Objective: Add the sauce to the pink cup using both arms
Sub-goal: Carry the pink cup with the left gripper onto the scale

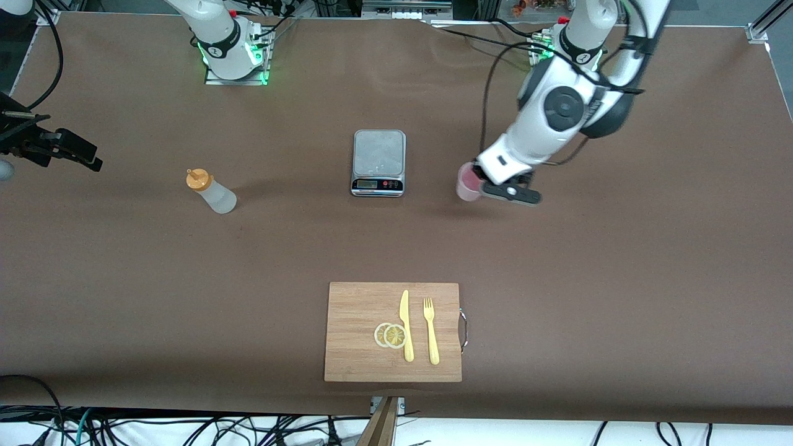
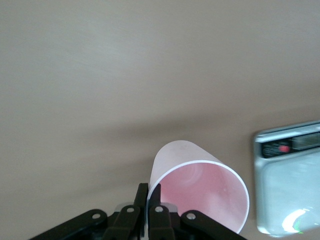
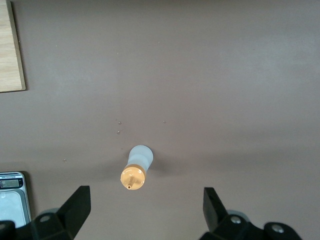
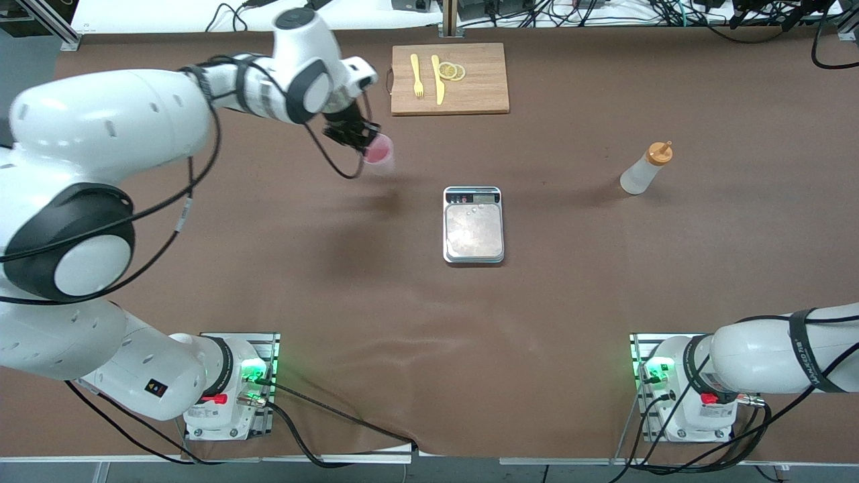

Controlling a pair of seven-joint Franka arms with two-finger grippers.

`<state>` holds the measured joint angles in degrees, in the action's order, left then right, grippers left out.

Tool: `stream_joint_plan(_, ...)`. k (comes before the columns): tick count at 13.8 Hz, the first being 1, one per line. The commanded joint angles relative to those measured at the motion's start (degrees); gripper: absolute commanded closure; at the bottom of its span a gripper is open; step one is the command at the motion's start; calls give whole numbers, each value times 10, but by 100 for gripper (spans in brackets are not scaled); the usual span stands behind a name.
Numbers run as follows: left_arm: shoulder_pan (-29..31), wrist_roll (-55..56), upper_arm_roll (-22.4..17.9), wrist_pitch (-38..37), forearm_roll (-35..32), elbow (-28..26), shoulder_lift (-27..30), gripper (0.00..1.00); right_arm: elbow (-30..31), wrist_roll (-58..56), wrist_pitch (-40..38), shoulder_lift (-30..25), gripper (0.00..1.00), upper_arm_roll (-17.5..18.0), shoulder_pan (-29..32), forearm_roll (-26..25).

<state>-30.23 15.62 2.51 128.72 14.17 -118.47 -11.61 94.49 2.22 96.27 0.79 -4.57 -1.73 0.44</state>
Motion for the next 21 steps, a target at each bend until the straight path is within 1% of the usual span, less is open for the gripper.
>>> stream_joint_plan(1, -74, 73, -11, -15, 21, 71, -60, 100, -2, -5, -6, -3, 0, -5, -3, 10)
stream_joint_plan(3, -125, 137, -12, -14, 22, 104, -87, 100, -2, -5, -5, 0, 0, -5, -1, 11)
stream_joint_plan(5, -156, 172, -12, -11, 21, 128, -114, 100, -1, -5, -1, 4, 0, -5, 1, 11)
stream_joint_plan(7, -177, 189, -12, -5, 20, 134, -128, 100, 1, -5, 1, 21, 0, -2, 0, 11)
stream_joint_plan(9, -186, 194, -12, 7, 20, 139, -140, 100, 0, -19, -6, 40, 0, 1, -6, 10)
stream_joint_plan(10, -193, 201, -13, 17, 20, 141, -147, 100, 2, -42, -6, 55, 0, 2, -7, 11)
stream_joint_plan(12, -199, 216, -13, 20, 19, 143, -158, 100, 26, -124, 1, 61, 0, 2, -3, 11)
stream_joint_plan(13, -202, 216, -13, 20, 19, 143, -161, 100, 31, -199, 1, 70, 0, 1, 1, 18)
stream_joint_plan(14, -202, 216, -13, 20, 19, 143, -162, 96, 40, -280, 1, 74, 0, 0, 10, 40)
stream_joint_plan(15, -202, 217, -13, 20, 19, 143, -162, 82, 52, -347, 2, 76, 0, 0, 27, 60)
stream_joint_plan(17, -202, 218, -14, 20, 21, 143, -163, 62, 83, -476, 2, 76, 0, -2, 55, 98)
stream_joint_plan(18, -202, 221, -14, 20, 20, 143, -162, 46, 100, -564, 1, 77, 0, -4, 71, 132)
stream_joint_plan(19, -201, 222, -15, 18, 21, 144, -158, 2, 116, -654, 1, 84, 0, -4, 90, 166)
stream_joint_plan(21, -197, 227, -23, -12, 24, 162, -136, 0, 147, -815, 1, 103, 0, -11, 119, 222)
